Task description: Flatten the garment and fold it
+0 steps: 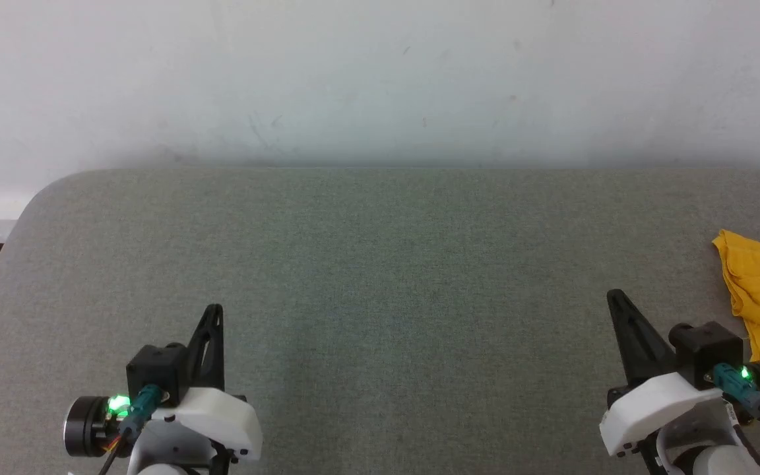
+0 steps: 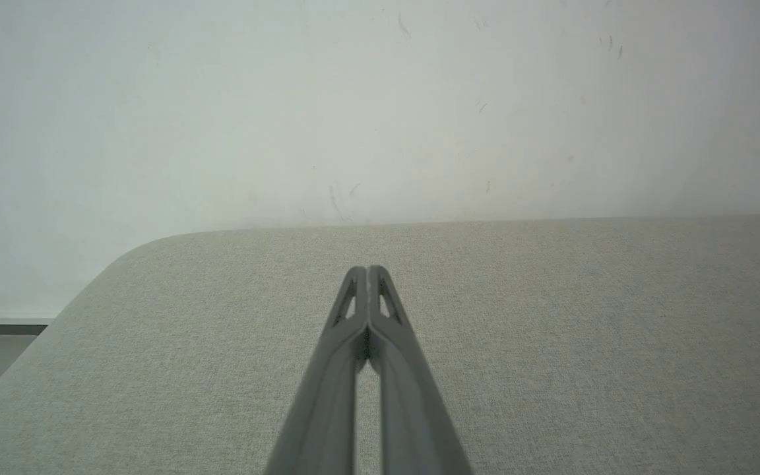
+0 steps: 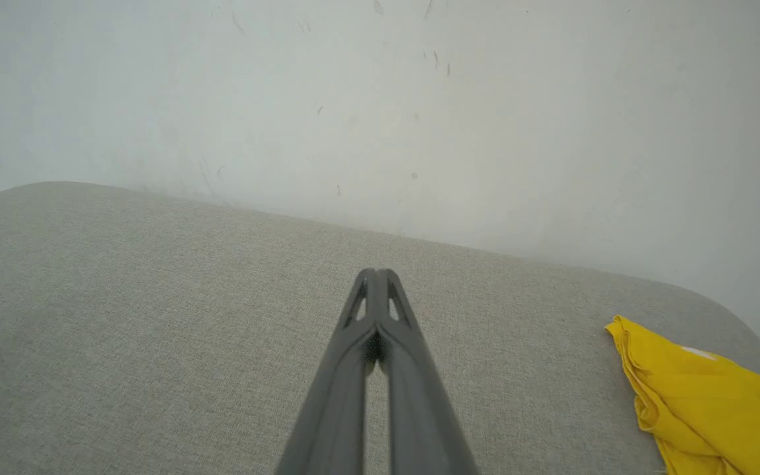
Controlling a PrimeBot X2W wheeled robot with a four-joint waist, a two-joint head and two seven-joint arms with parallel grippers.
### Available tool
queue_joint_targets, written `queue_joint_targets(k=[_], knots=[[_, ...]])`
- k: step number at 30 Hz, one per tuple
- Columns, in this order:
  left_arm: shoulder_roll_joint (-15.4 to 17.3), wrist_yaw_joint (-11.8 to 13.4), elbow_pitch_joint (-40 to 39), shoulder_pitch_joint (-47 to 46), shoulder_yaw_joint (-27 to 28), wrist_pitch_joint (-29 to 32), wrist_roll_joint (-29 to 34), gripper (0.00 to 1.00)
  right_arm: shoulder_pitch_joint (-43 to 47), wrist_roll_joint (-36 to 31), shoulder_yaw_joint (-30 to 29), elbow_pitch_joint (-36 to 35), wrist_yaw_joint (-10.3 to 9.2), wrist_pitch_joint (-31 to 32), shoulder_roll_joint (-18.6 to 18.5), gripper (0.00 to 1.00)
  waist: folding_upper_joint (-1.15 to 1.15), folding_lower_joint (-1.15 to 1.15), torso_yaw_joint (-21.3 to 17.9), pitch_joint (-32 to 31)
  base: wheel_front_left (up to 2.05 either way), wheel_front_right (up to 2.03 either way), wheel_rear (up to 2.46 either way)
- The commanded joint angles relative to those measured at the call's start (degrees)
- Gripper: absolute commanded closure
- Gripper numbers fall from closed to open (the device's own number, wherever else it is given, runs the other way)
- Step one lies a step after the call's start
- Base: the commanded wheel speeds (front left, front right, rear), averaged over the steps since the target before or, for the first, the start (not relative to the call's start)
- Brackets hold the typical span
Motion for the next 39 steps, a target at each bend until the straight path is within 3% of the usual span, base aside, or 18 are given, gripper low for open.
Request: queue_joint_targets(k=[1,39], knots=[[-0.25,-0.09,0.13,-0.67,0.23,0.01,0.37,1.00,-0.65,-0.46,-0.02,-0.31,-0.12,0.03,0.19,1.00,0.00,0.00,0.00,0.00,0.00,0.00,0.00],[-0.25,-0.09,0.13,-0.67,0.23,0.01,0.37,1.00,-0.65,-0.46,-0.02,-0.31,-0.12,0.03,0.19,1.00,0.00,0.00,0.00,0.00,0.00,0.00,0.00]])
